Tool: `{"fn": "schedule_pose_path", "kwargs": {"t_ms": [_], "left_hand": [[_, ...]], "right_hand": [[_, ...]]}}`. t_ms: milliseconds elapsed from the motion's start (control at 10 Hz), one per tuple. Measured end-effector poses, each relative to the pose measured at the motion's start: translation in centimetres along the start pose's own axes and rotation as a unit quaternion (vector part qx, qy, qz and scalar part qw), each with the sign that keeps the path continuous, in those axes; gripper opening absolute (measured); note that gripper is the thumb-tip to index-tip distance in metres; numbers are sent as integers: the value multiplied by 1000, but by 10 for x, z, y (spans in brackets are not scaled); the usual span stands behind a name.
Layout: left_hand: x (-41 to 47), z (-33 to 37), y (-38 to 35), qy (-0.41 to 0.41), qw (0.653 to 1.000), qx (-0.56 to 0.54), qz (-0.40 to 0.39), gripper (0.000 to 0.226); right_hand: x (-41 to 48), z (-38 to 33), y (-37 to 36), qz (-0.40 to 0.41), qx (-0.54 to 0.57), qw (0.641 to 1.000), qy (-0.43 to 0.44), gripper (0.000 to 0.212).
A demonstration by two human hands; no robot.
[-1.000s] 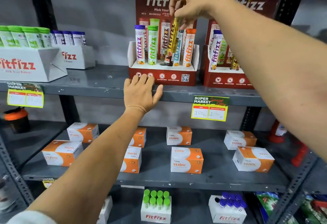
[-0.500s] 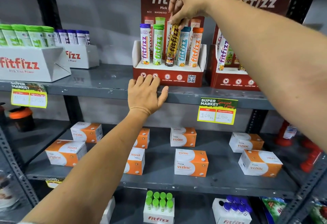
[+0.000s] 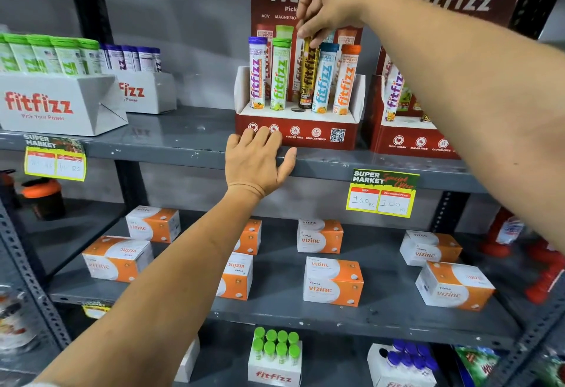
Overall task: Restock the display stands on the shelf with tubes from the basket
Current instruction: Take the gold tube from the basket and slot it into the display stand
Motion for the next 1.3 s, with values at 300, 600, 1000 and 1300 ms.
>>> {"fn": "schedule_pose_path", "kwargs": {"t_ms": [300, 600, 1000, 1300], "left_hand": [[-1, 1, -1, -4, 1000, 3, 2, 44], [0, 0, -1, -1, 1000, -1, -1, 45], [-1, -2, -3, 5, 1000, -1, -2, 42], [-18, -14, 15, 49, 997, -52, -35, 34]], "right_hand": [[2, -9, -2, 24, 15, 999, 16, 20], [-3, -7, -2, 12, 17, 1000, 12, 29], [-11, 0, -25, 2, 29, 1000, 9, 17], [-62, -23, -10, 279, -187, 942, -16, 28]]}}
Point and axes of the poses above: each hand's wrist, its own x-axis towards the middle knuckle, its own y-axis out of the back of the hand, z = x × y, the point moved 10 cm from there along x, towards the middle knuckle, and after that the axes turned 14 degrees about -x, right-handed, at the moved point
